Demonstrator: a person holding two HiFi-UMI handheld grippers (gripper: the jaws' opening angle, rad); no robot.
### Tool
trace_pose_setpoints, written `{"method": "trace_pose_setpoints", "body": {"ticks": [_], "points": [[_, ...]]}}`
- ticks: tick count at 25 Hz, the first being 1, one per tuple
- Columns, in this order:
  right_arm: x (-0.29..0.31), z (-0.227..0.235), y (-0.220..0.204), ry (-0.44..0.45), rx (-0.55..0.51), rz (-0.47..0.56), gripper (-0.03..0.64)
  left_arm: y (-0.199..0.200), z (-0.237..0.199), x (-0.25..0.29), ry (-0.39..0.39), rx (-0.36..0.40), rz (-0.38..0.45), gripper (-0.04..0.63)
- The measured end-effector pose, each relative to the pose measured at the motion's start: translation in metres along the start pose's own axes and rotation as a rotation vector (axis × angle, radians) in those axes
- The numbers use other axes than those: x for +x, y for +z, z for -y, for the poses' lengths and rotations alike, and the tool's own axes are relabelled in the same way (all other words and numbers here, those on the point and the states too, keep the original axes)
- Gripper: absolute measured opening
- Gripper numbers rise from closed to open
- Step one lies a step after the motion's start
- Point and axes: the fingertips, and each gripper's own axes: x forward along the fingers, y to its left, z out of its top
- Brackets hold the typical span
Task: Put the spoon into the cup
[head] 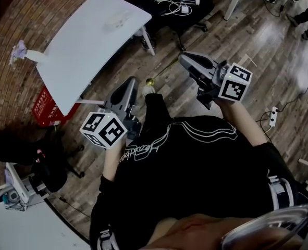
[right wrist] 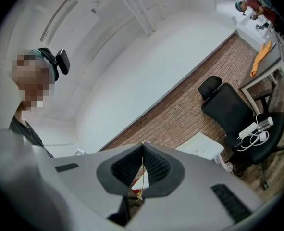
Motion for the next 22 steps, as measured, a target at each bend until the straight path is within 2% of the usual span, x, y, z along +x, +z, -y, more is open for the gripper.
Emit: {"method": "trace_pose_setpoints", "body": {"ticks": [8, 22], "points": [[0.050, 0.034, 0.016, -0.010, -0.033, 0.003, 0.000, 0.033, -0.048, 0.024, -0.013, 0.014, 0.011, 0.005], [0.195, 0.146, 0.054, -0.085, -0.004, -0.011, 0.000, 0.119, -0.205, 0.110, -0.023, -0.066, -0.042, 0.005]]}}
